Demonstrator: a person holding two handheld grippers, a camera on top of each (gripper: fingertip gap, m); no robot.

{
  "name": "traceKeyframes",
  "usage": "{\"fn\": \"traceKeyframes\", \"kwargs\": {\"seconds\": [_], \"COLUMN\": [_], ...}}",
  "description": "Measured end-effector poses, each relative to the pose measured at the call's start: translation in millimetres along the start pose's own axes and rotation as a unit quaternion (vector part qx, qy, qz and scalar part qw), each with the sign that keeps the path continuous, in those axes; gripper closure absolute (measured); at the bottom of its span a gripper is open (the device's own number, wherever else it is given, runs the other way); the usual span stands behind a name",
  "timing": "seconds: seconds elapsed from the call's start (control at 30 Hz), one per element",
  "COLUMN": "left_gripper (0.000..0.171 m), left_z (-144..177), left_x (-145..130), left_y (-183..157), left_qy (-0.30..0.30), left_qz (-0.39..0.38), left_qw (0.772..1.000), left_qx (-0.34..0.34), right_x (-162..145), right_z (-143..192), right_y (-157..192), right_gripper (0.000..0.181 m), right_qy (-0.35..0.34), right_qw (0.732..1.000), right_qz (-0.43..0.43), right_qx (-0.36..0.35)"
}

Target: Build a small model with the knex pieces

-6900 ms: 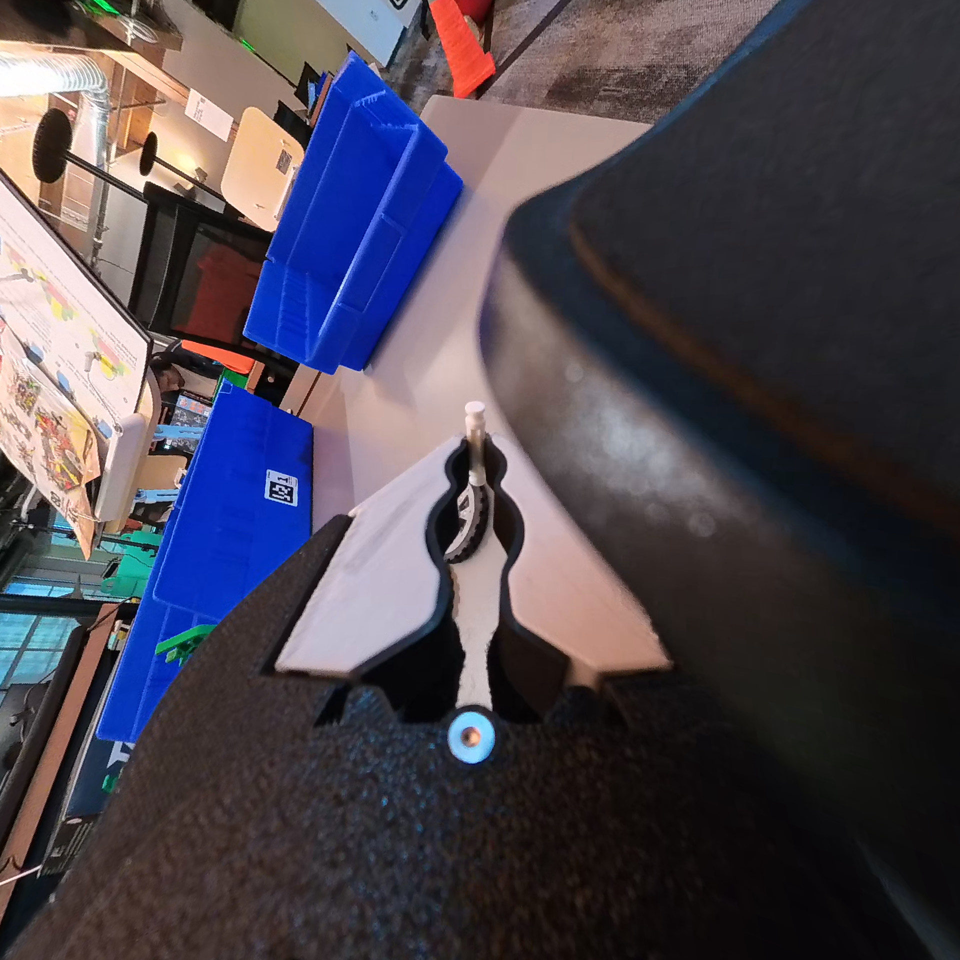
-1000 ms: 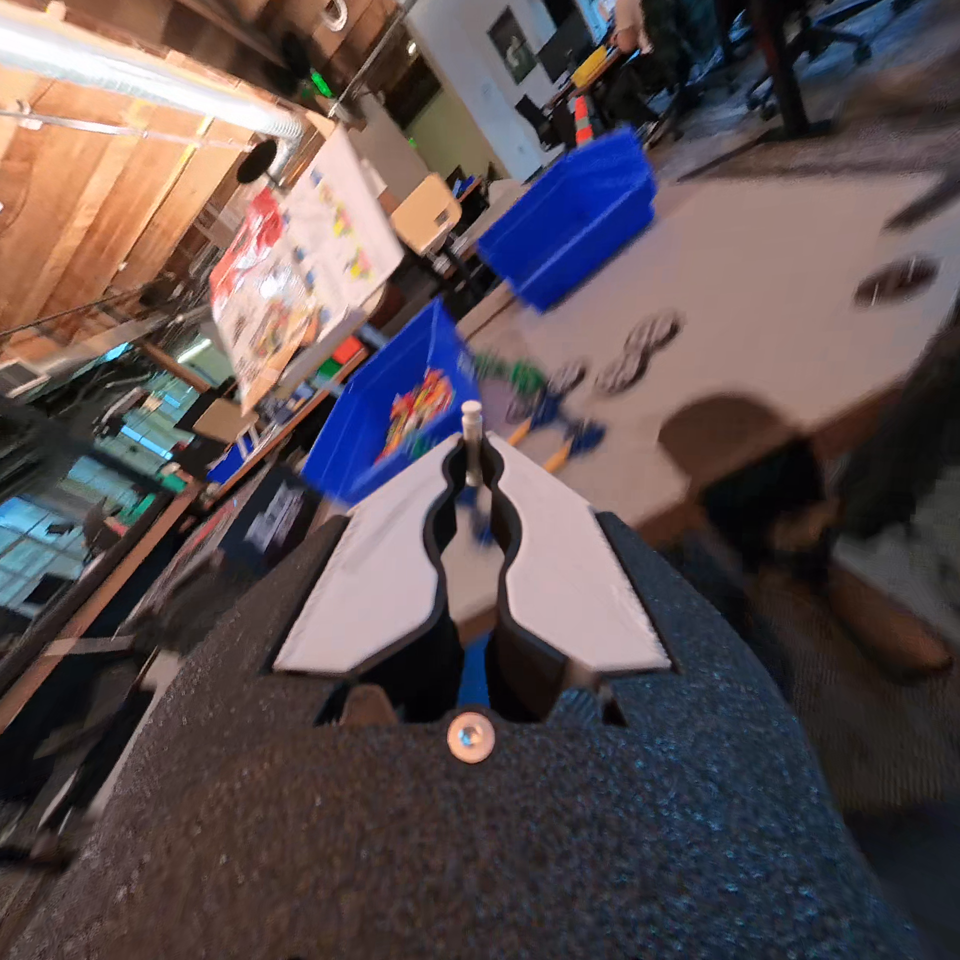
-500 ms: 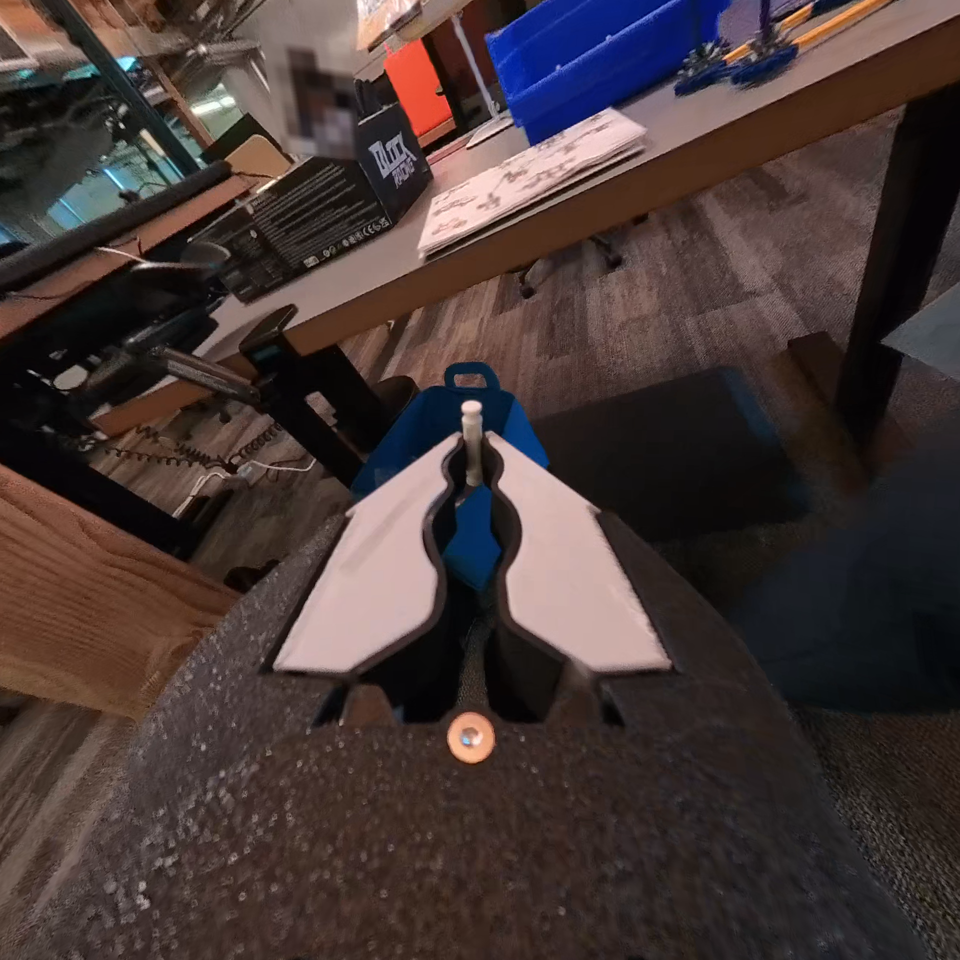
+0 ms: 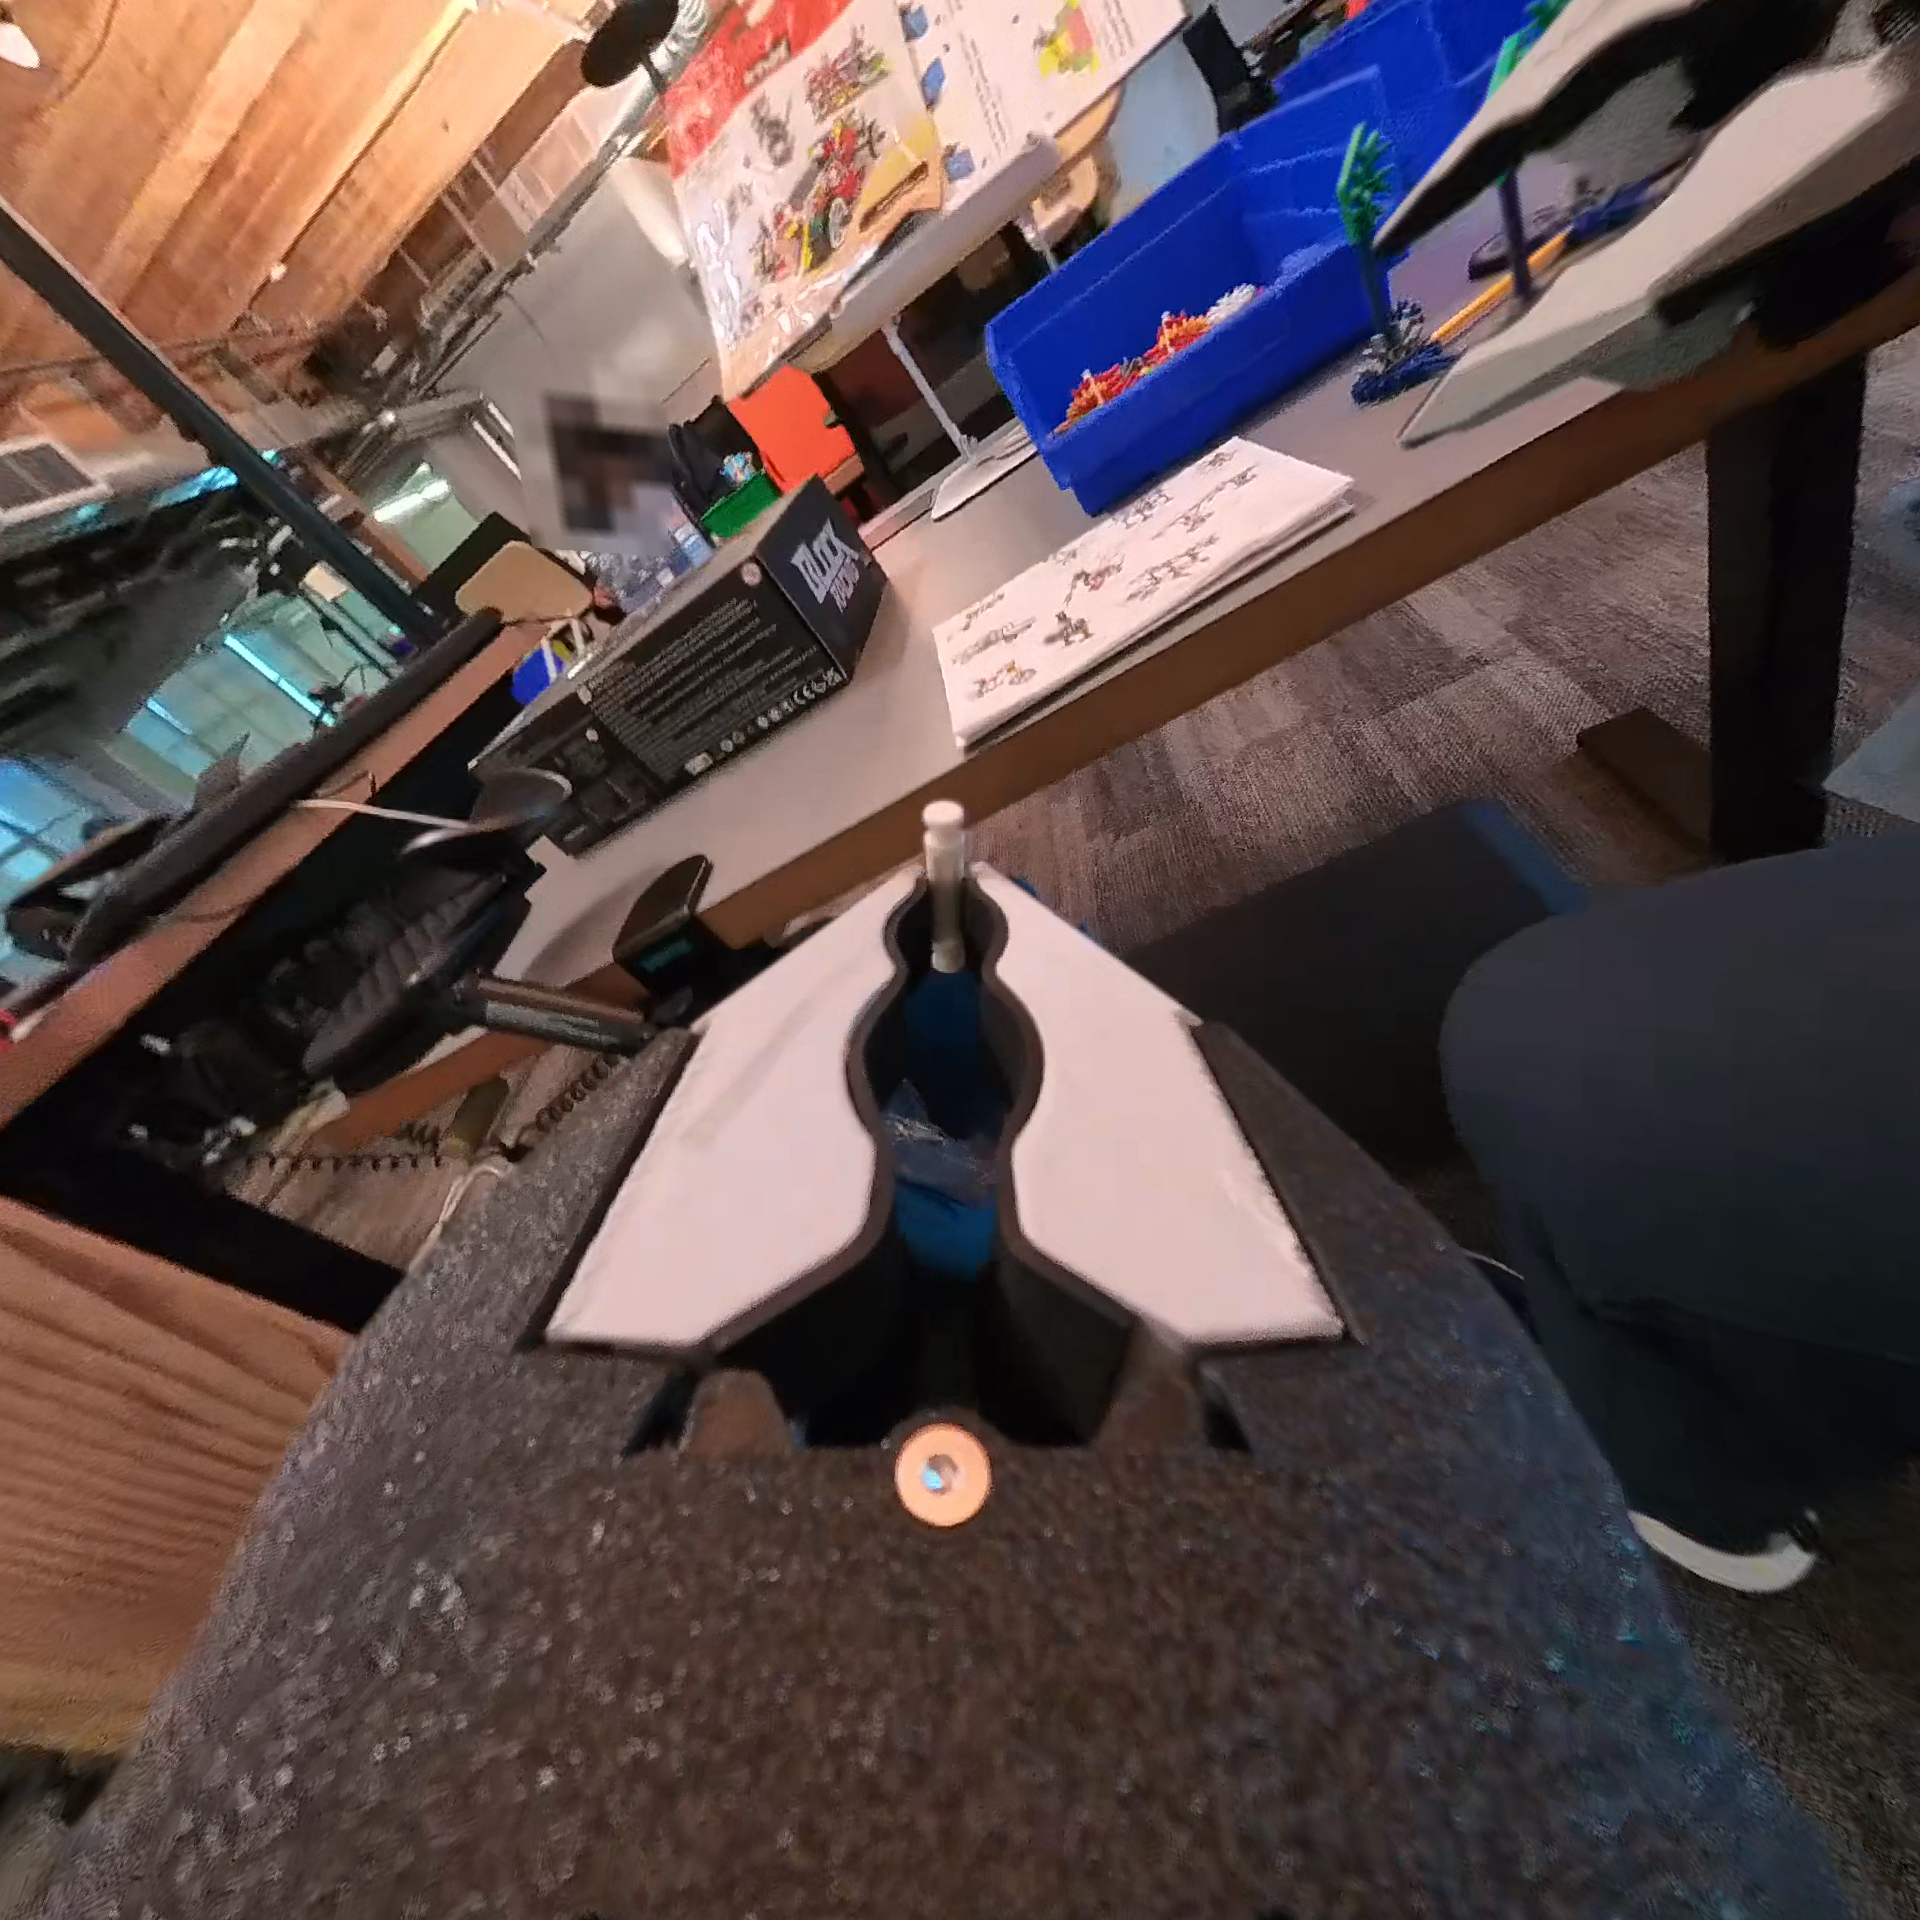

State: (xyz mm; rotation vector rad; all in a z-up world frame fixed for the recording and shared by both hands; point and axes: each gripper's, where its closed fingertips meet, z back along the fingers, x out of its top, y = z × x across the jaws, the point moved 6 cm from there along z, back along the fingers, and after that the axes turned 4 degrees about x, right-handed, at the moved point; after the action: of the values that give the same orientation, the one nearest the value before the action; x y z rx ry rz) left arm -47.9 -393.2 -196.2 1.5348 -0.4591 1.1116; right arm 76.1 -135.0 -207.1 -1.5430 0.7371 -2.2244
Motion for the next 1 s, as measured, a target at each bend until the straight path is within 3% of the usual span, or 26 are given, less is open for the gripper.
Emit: {"fn": "traceKeyframes", "kwargs": {"seconds": [0.23, 0.33, 0.5, 0.63, 0.73, 0.83, 1.0], "left_gripper": [0.169, 0.169, 0.169, 0.169, 0.169, 0.169, 0.169], "left_z": [-55, -105, -204, -273, -310, -333, -336], "left_x": [26, 44, 80, 98, 109, 109, 96], "left_y": [36, 40, 32, 22, 12, 1, -4], "left_qy": [-0.054, -0.087, -0.142, -0.161, -0.167, -0.156, -0.123], "left_qz": [-0.026, -0.033, -0.042, -0.056, -0.07, -0.096, -0.108], "left_qw": [0.997, 0.992, 0.973, 0.96, 0.947, 0.945, 0.958], "left_qx": [-0.05, -0.09, -0.174, -0.223, -0.267, -0.272, -0.235], "right_x": [-14, -8, 3, 5, 5, 5, 4], "right_z": [-36, -44, -31, -21, -21, -23, -24], "right_y": [-17, -9, -5, -19, -19, -22, -27], "right_gripper": [0.118, 0.117, 0.124, 0.131, 0.135, 0.132, 0.125], "right_qy": [0.038, 0.026, -0.081, -0.135, -0.139, -0.136, -0.132], "right_qw": [0.997, 0.998, 0.996, 0.985, 0.985, 0.983, 0.979], "right_qz": [-0.057, -0.022, -0.024, -0.107, -0.101, -0.12, -0.156], "right_qx": [-0.045, -0.045, -0.023, 0.002, -0.01, 0.0, 0.029]}}
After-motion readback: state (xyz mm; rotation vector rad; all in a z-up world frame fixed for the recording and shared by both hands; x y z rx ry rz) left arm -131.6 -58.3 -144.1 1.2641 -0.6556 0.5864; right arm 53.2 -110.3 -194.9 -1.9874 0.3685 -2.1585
